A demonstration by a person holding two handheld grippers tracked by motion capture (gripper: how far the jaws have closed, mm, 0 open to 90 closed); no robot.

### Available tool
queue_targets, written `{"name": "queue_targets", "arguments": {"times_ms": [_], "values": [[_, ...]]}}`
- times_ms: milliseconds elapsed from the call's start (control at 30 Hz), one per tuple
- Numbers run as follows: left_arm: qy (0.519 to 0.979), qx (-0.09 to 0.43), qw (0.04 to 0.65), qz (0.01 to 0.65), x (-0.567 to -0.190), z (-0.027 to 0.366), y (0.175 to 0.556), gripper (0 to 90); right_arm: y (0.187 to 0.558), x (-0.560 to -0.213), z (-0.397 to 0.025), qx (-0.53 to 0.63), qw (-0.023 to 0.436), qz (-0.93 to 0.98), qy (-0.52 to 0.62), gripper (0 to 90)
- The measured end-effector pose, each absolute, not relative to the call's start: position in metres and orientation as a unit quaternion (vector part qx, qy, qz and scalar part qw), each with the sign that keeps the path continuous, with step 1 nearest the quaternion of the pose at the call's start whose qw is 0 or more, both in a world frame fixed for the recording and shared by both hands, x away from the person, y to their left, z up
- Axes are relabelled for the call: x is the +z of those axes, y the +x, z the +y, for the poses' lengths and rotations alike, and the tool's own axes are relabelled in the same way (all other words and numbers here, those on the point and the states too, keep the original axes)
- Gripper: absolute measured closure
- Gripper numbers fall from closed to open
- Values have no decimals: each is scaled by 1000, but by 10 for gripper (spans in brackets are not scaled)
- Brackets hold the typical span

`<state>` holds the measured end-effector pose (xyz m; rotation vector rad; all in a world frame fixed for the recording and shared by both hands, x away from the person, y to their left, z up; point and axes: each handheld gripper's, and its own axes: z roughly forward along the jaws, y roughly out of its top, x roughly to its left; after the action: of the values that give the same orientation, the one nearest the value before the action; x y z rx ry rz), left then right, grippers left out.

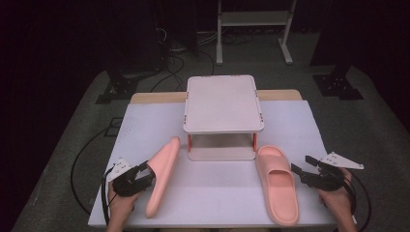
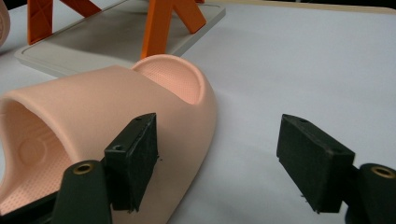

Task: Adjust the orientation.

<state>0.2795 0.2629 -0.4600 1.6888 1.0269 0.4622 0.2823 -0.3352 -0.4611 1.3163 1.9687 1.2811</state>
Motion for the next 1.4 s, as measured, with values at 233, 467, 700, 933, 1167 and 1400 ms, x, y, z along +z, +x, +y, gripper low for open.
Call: {"name": "queue_targets", "arguments": {"times_ms": [233, 467, 700, 933, 1167, 1400], "values": [[717, 184, 523, 421, -462, 254, 281, 433, 282, -461, -336, 466, 224, 711, 476, 286], [736, 175, 517, 401, -463, 239, 282, 385, 280, -459, -340, 473, 224, 707, 475, 286], [742, 167, 511, 401, -464, 232, 284, 359, 277, -458, -341, 481, 218, 707, 471, 288], [747, 163, 511, 394, -464, 227, 283, 356, 272, -455, -340, 491, 211, 708, 462, 288], [761, 161, 501, 379, -465, 217, 283, 357, 266, -450, -336, 500, 205, 711, 450, 288], [768, 151, 493, 380, -467, 213, 284, 387, 259, -448, -335, 501, 205, 713, 445, 288]]}}
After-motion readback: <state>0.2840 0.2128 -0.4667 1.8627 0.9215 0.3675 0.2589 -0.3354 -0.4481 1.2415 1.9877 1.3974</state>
